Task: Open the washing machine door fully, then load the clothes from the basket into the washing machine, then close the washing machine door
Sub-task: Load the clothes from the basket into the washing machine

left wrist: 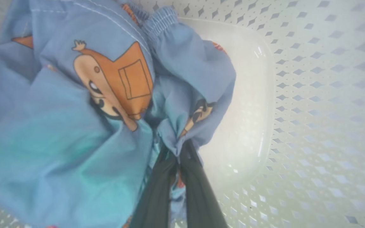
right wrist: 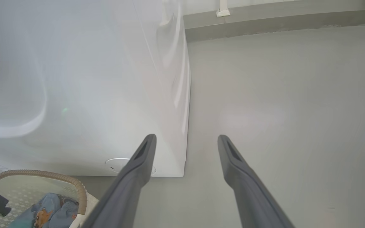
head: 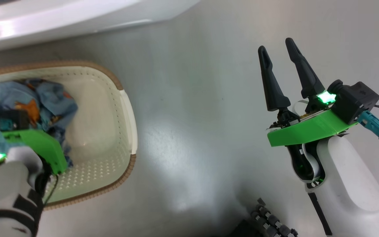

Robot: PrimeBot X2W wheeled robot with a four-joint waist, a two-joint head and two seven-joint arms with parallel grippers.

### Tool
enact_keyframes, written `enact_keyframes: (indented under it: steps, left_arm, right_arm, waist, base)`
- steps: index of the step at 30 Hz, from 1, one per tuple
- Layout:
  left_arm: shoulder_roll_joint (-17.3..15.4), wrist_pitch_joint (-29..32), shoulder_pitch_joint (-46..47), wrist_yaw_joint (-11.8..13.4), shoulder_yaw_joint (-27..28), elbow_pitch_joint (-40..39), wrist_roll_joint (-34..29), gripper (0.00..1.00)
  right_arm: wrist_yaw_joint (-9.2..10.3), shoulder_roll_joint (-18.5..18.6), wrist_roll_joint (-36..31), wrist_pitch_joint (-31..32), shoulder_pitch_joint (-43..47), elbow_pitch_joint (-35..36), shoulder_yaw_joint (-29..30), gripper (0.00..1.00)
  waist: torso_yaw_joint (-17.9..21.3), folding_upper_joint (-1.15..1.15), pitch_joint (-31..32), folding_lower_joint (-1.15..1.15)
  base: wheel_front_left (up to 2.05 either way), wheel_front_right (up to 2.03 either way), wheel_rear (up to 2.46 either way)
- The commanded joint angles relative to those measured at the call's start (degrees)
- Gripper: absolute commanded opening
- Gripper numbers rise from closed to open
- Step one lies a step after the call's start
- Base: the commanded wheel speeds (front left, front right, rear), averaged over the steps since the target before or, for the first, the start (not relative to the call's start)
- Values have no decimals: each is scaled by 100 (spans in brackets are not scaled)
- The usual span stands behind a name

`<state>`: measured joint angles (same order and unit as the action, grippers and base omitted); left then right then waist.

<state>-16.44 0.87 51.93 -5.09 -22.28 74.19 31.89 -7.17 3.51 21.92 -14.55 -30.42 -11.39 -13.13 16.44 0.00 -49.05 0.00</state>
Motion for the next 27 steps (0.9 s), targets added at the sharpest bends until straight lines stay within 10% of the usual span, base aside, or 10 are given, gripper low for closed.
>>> enact_keyframes:
  steps: [1,27]
  left_arm:
    - [-163,-75,-242,-26,104,-27,25,0]
    - [420,-1470,-1829,-238,-324,-1266,1194,0]
  right_arm:
    - [-32,-8,-11,-45,70,89,-120,100]
    - [-32,295,250,-45,600,-429,-145,100]
  waist:
    - [-79,0,194,0]
    - [-788,0,2710,0]
  base:
    - [0,0,0]
    - [0,0,0]
